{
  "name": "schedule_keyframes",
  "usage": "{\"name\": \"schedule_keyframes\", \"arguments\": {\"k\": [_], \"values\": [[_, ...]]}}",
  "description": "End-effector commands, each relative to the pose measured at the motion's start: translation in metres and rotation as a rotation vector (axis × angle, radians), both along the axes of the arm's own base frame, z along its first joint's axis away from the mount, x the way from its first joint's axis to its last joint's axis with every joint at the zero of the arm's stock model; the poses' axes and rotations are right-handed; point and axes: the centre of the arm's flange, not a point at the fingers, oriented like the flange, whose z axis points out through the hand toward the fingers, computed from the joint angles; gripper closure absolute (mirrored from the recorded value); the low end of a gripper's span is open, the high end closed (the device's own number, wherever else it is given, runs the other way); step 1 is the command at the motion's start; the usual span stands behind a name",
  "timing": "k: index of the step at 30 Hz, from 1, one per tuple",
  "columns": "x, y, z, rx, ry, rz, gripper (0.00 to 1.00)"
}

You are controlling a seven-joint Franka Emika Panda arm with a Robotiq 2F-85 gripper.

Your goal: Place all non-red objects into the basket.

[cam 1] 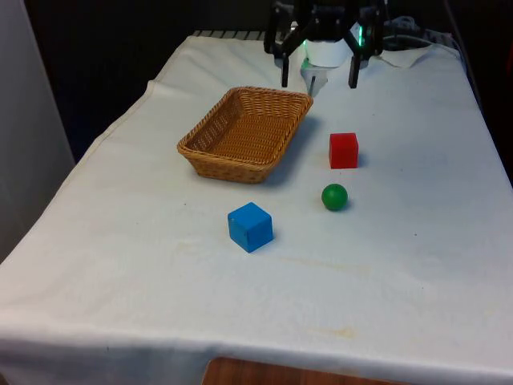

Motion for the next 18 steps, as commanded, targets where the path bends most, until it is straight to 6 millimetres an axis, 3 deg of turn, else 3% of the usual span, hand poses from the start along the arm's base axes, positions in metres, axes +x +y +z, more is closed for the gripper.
{"name": "schedule_keyframes", "arguments": {"k": [1, 18], "values": [[0.003, -0.003, -0.003, 0.007, -0.002, 0.011, 0.0], [0.007, -0.012, -0.02, 0.023, 0.004, 0.111, 0.0]]}}
